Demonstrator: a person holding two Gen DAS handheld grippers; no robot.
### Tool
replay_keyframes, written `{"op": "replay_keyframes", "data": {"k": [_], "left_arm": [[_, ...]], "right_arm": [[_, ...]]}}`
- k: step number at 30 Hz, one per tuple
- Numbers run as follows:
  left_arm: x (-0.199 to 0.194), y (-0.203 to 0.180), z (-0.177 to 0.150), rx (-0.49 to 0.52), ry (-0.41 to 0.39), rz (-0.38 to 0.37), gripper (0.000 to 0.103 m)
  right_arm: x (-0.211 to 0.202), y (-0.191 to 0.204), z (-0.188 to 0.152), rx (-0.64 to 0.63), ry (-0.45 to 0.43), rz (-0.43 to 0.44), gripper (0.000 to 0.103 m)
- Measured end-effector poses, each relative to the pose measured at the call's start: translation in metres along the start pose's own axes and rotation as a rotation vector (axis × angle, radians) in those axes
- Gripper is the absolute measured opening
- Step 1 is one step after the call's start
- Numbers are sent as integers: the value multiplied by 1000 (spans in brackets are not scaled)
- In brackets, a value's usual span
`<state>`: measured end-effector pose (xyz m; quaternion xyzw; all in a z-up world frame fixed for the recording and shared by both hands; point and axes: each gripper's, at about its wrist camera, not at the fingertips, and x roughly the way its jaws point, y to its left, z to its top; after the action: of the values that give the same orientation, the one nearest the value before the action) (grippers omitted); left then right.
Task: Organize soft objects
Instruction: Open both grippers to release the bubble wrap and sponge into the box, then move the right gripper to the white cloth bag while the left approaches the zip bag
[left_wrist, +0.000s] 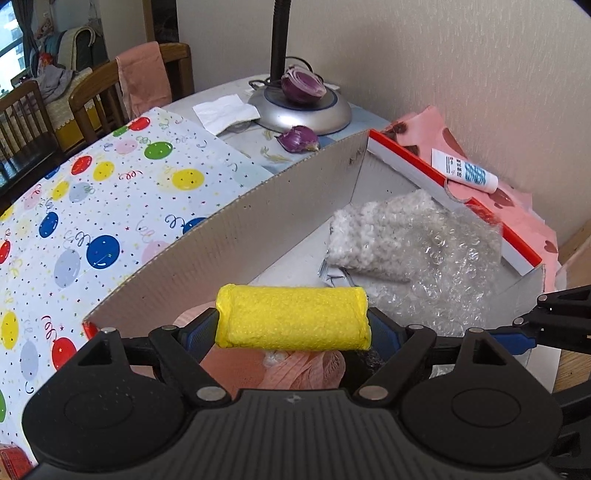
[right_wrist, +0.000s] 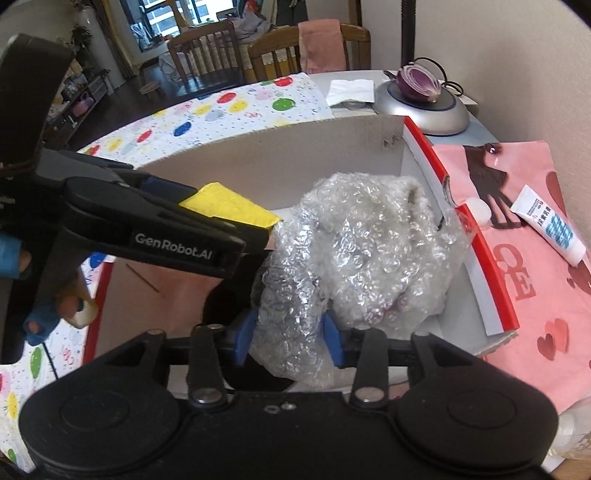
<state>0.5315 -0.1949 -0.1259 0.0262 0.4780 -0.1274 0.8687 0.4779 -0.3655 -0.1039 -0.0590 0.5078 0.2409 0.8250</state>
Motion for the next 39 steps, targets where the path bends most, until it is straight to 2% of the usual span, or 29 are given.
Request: {"op": "replay_keyframes", "data": {"k": [4, 6, 8, 14, 22, 30, 37, 39], "left_arm": [[-7, 0, -3, 6, -22, -7, 87], [-12, 0, -4, 12, -39, -10, 94], [-19, 1, -5, 11, -66, -27, 99], [-47, 11, -7, -39, -135, -63, 99], [-109, 30, -25, -80, -245, -58, 99], [-179, 62, -61, -106, -345, 6, 99], [-227, 100, -101, -152, -404, 90, 99], [-239, 111, -113, -165, -417, 95, 99]], "right_arm": [[-8, 3, 0, -10, -9, 21, 58], [-12, 5, 0, -18, -17, 32, 63], [-16, 7, 0, -25, -26, 34, 64], [-33, 12, -1, -21, -67, 45, 73], [-65, 26, 2, 1, -158, 85, 91], [-96, 67, 7, -43, -265, 121, 103], [-104, 115, 11, -87, -305, 175, 103], [-104, 132, 11, -97, -307, 199, 103]]}}
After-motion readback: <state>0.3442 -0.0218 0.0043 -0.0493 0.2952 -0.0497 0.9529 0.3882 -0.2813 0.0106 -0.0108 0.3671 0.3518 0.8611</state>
